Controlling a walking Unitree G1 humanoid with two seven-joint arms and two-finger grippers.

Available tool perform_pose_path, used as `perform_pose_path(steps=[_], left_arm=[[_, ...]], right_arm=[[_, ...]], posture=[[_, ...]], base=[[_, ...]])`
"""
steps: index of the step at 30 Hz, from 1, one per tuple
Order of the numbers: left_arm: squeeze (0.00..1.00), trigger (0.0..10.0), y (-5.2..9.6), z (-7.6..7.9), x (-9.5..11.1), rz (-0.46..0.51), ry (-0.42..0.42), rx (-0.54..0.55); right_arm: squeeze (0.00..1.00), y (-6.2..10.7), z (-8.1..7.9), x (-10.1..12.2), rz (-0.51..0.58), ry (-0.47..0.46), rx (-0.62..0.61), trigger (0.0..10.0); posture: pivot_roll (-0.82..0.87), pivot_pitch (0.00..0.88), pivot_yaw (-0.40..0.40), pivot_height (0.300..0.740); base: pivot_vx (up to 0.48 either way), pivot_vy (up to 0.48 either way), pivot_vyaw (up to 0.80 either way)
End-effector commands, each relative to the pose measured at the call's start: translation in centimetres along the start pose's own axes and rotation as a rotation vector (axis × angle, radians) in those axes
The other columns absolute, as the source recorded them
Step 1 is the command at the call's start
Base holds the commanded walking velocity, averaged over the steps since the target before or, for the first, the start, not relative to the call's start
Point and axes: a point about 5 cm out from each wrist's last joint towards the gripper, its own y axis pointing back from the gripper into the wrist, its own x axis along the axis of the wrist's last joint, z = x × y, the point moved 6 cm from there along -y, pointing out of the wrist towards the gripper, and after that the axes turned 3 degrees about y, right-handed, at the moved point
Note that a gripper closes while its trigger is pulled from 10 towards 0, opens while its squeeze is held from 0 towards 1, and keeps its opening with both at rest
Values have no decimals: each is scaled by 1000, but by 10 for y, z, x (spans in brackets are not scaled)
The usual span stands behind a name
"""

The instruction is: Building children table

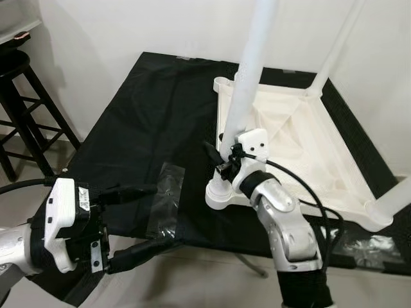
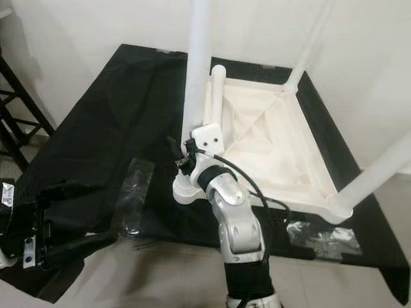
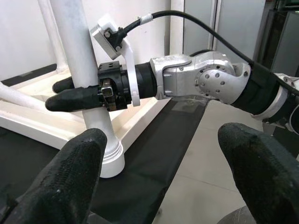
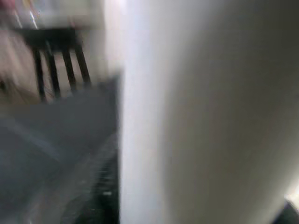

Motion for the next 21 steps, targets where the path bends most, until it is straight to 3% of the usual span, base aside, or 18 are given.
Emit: perform_pose_path(steps=[1,2,6,7,8,10,13,15,17,21], left_arm=[[0,10000,-1,3,0,-11,5,-24],[0,10000,-1,3,0,-11,5,-24],[0,10000,-3,3,0,-8,4,-28],[0,10000,-4,3,0,-7,5,-29],[0,10000,-4,3,0,-7,5,-29],[0,10000,-5,4,-1,-5,6,-30],[0,10000,-5,5,-1,-4,7,-31],[0,10000,-6,5,0,-1,7,-34],[0,10000,-7,6,1,1,4,-37],[0,10000,-7,7,2,1,0,-36]], right_arm=[[1000,1,5,-26,-108,-41,24,10000],[1000,1,5,-26,-108,-41,24,10000],[1000,-10,-6,15,62,-57,266,10000],[0,-7,-14,23,98,-27,379,10000],[0,-7,-14,23,98,-27,379,10000],[0,0,-25,29,126,13,558,10000],[0,4,-29,29,126,21,619,10000],[0,11,-35,18,90,64,792,10000],[0,7,-31,13,67,93,836,10000],[0,-9,-25,26,92,78,861,10000]], posture=[[118,206,-109,740],[118,206,-109,740],[119,204,-111,740],[119,204,-111,740],[119,204,-111,740],[123,201,-110,740],[123,201,-110,740],[134,198,-109,740],[146,199,-111,740],[157,199,-110,740]], base=[[0,0,0],[0,0,0],[0,0,0],[0,0,0],[0,0,0],[0,0,0],[0,0,0],[0,0,0],[0,0,0],[0,0,0]])
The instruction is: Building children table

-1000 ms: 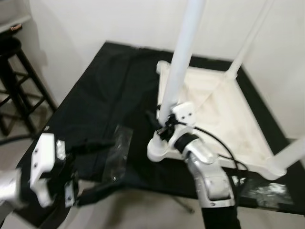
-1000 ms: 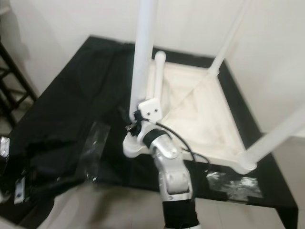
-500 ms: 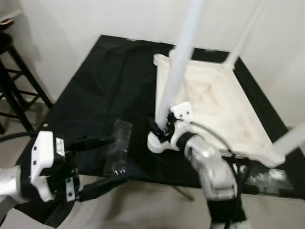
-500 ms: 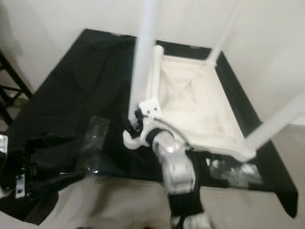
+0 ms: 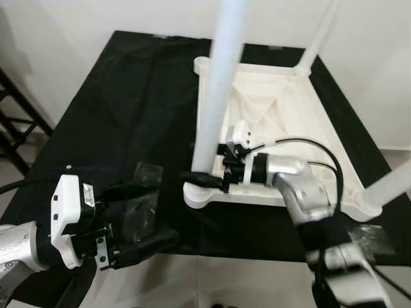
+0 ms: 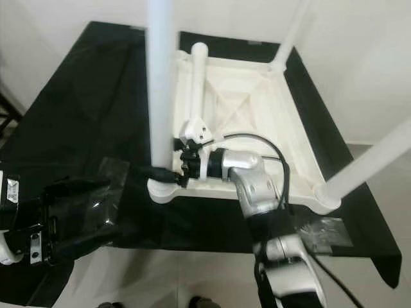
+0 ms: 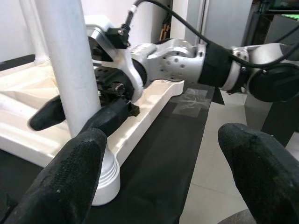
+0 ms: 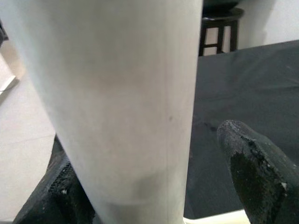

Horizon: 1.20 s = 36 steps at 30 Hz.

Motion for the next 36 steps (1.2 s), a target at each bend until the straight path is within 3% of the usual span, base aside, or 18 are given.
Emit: perform_pose_path(steps=[1,2,3,4,11,19,20,21,24,25,26,27,28,29,33,36], left_arm=[[0,10000,0,5,1,-7,3,-18],[0,10000,0,6,1,-8,3,-18],[0,10000,0,6,1,-9,3,-18],[0,10000,1,7,1,-8,3,-17],[0,10000,1,9,0,-12,10,-15],[0,10000,0,8,0,-10,15,-19],[0,10000,0,8,-1,-10,16,-22],[0,10000,0,8,-1,-10,17,-23],[0,10000,0,8,-1,-10,17,-24],[0,10000,1,8,-1,-9,18,-24],[0,10000,1,8,-1,-9,18,-24],[0,10000,0,7,-1,-7,21,-27],[0,10000,0,7,-1,-7,21,-27],[0,10000,0,7,-2,-6,22,-31],[0,10000,-2,6,-2,-3,20,-41],[0,10000,-4,4,-1,1,9,-43]], right_arm=[[0,2,6,1,12,3,-5,10000],[0,1,8,1,10,2,5,6275],[0,2,9,2,17,-5,25,3647],[0,2,9,3,23,-17,46,0],[0,7,2,-3,18,-38,168,0],[0,13,1,-10,20,-30,142,0],[0,16,9,-22,-16,-15,-17,0],[0,21,22,-39,-73,-36,-297,0],[0,24,26,-45,-91,-48,-408,0],[0,38,38,-60,-152,-73,-716,0],[0,38,38,-60,-152,-73,-716,0],[0,34,-9,-83,-221,-139,-802,0],[0,34,-9,-83,-221,-139,-802,0],[0,27,-26,-84,-225,-157,-766,0],[0,21,-21,-77,-205,-132,-726,0],[0,20,-6,-67,-190,-114,-736,0]], posture=[[157,199,-110,740],[161,200,-112,740],[161,202,-116,740],[161,205,-118,740],[144,211,-126,740],[127,217,-122,740],[114,221,-128,740],[110,223,-133,740],[109,224,-134,740],[100,226,-128,740],[100,226,-128,740],[93,237,-112,740],[93,237,-112,740],[81,224,-110,740],[79,211,-118,740],[82,208,-123,740]], base=[[0,0,0],[0,0,0],[0,0,0],[0,0,0],[0,0,0],[0,0,0],[0,0,0],[0,0,0],[0,0,0],[0,0,0],[0,0,0],[0,0,0],[0,0,0],[0,0,0],[0,0,0],[0,0,0]])
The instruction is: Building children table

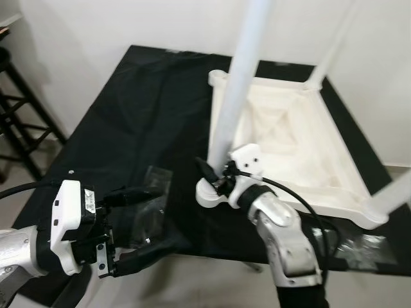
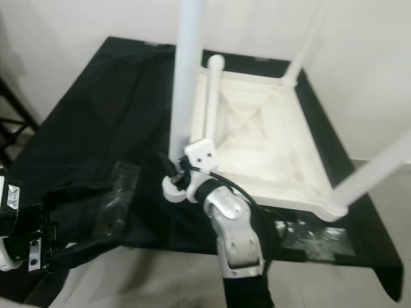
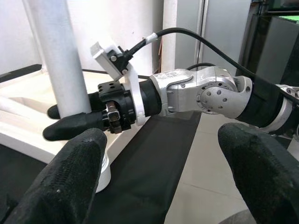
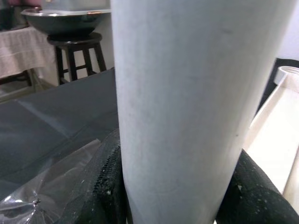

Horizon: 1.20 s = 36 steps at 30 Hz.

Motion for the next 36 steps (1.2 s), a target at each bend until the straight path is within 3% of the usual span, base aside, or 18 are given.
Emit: perform_pose_path(steps=[1,3,4,5,6,9,12,13,15,16,17,18,19,27,28,29,30,36], left_arm=[[0,10000,-1,2,-1,-5,3,-17],[0,10000,-1,2,-1,-4,3,-16],[0,10000,-2,3,-2,-4,5,-14],[0,10000,-2,3,-2,-4,5,-14],[0,10000,-2,3,-2,-3,5,-13],[0,10000,-2,3,-1,-3,2,-11],[0,10000,-1,1,-1,-5,-2,-8],[0,10000,-2,1,-1,-5,-2,-8],[0,10000,-2,1,-1,-5,-2,-8],[0,10000,-3,1,-1,-3,-2,-10],[0,10000,-3,2,-1,-1,-2,-11],[0,10000,-3,2,-1,-1,-2,-11],[0,10000,-4,2,-1,1,-3,-12],[0,10000,-3,1,1,2,-10,-11],[0,10000,-3,1,1,1,-11,-10],[0,10000,-3,1,1,1,-11,-10],[0,10000,-2,2,1,-1,-11,-9],[0,10000,-2,2,1,-2,-11,-11]], right_arm=[[0,-1,9,-31,-155,18,-39,10000],[0,-4,9,-26,-150,29,-41,10000],[118,-8,10,-12,-119,27,-38,10000],[118,-8,10,-12,-119,27,-38,10000],[1000,-12,9,-4,-88,7,-8,10000],[1000,-23,7,21,3,-15,93,10000],[1000,-26,-9,46,110,20,323,10000],[725,-24,-15,50,129,34,413,10000],[725,-22,-19,52,136,41,464,10000],[0,-16,-30,53,144,63,594,10000],[0,-9,-40,53,143,85,718,10000],[0,-9,-40,53,143,85,718,10000],[0,-5,-49,51,131,127,866,10000],[0,-7,-52,49,92,144,1012,10000],[0,-7,-51,49,89,130,1037,2471],[0,-7,-51,49,89,130,1037,2471],[0,-7,-48,47,75,107,1072,0],[0,-8,-42,42,68,108,1086,0]], posture=[[80,204,-121,740],[80,204,-121,740],[87,203,-121,740],[87,203,-121,740],[91,200,-121,740],[97,199,-122,740],[101,197,-121,740],[102,194,-121,740],[101,193,-120,740],[102,192,-121,740],[102,188,-119,740],[102,188,-119,740],[106,187,-119,740],[122,184,-119,740],[122,185,-119,740],[122,185,-119,740],[121,186,-120,740],[119,187,-119,740]], base=[[0,0,0],[0,0,0],[0,0,0],[0,0,0],[0,0,0],[0,0,0],[0,0,0],[0,0,0],[0,0,0],[0,0,0],[0,0,0],[0,0,0],[0,0,0],[0,0,0],[0,0,0],[0,0,0],[0,0,0],[0,0,0]])
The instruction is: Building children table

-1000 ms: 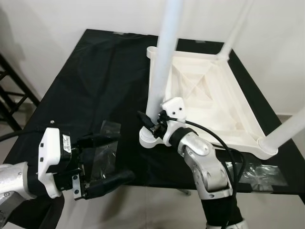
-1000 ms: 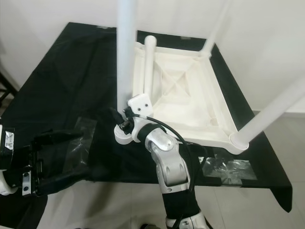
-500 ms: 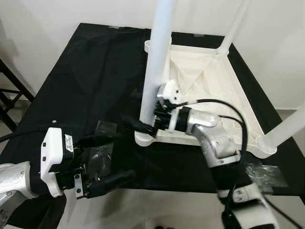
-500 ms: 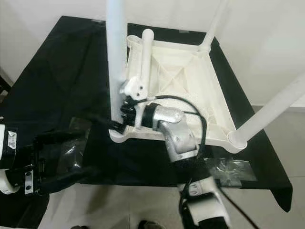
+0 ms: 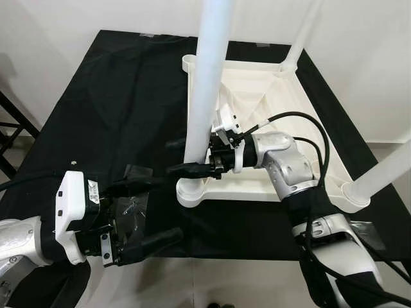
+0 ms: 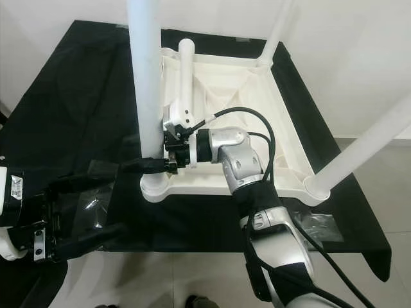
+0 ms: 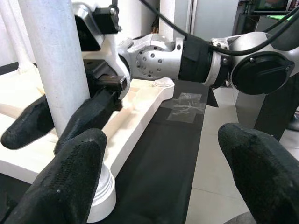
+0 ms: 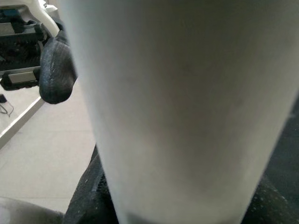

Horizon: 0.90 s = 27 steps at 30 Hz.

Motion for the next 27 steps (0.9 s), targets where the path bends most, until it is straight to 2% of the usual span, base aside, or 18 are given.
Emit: perform_pose_path(steps=[1,4,7,9,11,12,13,14,16,17,18,24,26,27], left_arm=[[0,10000,0,3,0,-1,-1,-15],[0,10000,0,3,0,-1,0,-15],[0,10000,0,3,1,-2,-2,-19],[0,10000,0,4,2,-2,-3,-20],[0,10000,0,4,2,-2,-3,-20],[0,10000,1,5,2,-3,-4,-20],[0,10000,1,4,3,-4,-5,-18],[0,10000,1,4,3,-4,-5,-18],[0,10000,1,4,5,-4,-3,-16],[0,10000,1,5,5,-3,0,-16],[0,10000,0,5,5,-3,3,-19],[0,10000,-2,3,4,-2,-4,-21],[0,10000,-3,1,5,5,-11,-17],[0,10000,-4,1,6,13,-13,-14]], right_arm=[[0,-6,-7,-8,-14,-17,63,0],[0,-5,-5,-8,-12,-18,52,0],[0,4,5,-17,-39,-1,-75,0],[0,11,19,-23,-49,-14,-233,0],[0,11,19,-23,-49,-14,-233,0],[0,14,24,-30,-75,-18,-340,0],[0,17,29,-54,-135,-90,-636,0],[0,17,29,-54,-135,-90,-636,0],[0,18,-4,-83,-252,-132,-878,0],[0,18,-15,-87,-268,-151,-917,0],[0,17,-20,-88,-282,-132,-909,0],[0,18,-17,-89,-295,-107,-893,0],[0,17,-14,-89,-291,-113,-895,0],[0,18,-8,-87,-289,-108,-899,431]], posture=[[118,187,-118,740],[118,187,-118,740],[113,190,-116,740],[110,191,-121,740],[110,191,-121,740],[116,188,-133,740],[120,193,-137,740],[120,193,-137,740],[119,201,-129,740],[119,201,-129,740],[111,192,-123,740],[110,186,-129,740],[108,183,-132,740],[105,182,-129,740]], base=[[0,0,0],[0,0,0],[0,0,0],[0,0,0],[0,0,0],[0,0,0],[0,0,0],[0,0,0],[0,0,0],[0,0,0],[0,0,0],[0,0,0],[0,0,0],[0,0,0]])
